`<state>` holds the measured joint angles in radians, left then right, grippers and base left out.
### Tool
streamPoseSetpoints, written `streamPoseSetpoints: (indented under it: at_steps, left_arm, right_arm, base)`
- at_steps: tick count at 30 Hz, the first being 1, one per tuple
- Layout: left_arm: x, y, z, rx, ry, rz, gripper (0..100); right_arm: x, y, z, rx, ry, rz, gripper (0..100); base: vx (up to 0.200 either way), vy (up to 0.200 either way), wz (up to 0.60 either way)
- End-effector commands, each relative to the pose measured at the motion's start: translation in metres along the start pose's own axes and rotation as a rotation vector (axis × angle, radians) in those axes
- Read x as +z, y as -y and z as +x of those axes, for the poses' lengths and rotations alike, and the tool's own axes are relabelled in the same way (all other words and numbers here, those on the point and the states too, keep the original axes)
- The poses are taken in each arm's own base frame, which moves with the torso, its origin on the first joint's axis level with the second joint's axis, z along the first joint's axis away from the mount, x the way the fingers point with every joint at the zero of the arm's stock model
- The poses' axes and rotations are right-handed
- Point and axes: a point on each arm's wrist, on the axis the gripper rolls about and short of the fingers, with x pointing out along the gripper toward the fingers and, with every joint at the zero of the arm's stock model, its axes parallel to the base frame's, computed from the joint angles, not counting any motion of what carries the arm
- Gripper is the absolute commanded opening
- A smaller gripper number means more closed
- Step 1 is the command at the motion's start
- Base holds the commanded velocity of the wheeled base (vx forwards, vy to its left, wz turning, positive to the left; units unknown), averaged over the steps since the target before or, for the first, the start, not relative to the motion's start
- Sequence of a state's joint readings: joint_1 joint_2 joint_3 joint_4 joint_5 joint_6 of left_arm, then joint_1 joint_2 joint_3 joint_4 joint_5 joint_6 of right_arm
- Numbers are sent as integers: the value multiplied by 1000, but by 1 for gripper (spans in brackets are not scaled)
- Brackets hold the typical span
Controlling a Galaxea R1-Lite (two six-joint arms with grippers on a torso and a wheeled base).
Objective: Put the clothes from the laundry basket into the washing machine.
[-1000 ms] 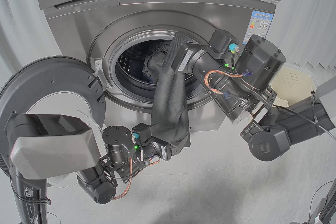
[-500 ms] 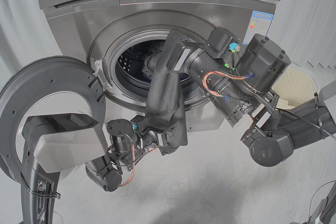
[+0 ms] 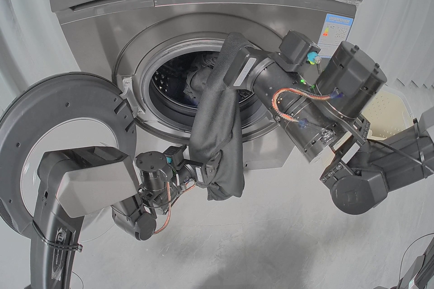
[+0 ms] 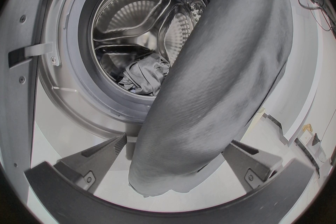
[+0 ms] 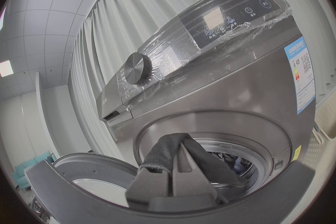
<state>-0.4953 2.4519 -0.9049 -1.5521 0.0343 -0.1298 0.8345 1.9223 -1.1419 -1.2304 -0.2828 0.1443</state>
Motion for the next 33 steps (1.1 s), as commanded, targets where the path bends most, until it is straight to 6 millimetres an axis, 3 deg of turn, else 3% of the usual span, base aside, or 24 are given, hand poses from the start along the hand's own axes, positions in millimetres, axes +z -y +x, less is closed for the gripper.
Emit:
streamPoseSetpoints:
  at_steps: [1,9,25,26,33]
  left_arm:
    - [-8,-3,1,8,-17,2,100]
    - [-27,-3,1,6,-62,8,100]
    - [-41,-2,10,0,-62,6,100]
    - [-42,-2,11,1,-62,6,0]
    - [-31,-5,12,10,-33,1,0]
  right_arm:
    - [9,-1,-2,5,18,6,0]
    - [12,-1,0,2,29,5,0]
    - [11,-1,2,2,29,7,0]
    - [11,-1,2,2,29,7,0]
    - [13,2,1,-4,34,8,0]
  base:
    - [0,0,0]
    - [0,0,0]
    - [0,0,0]
    - [0,0,0]
    - [0,0,0]
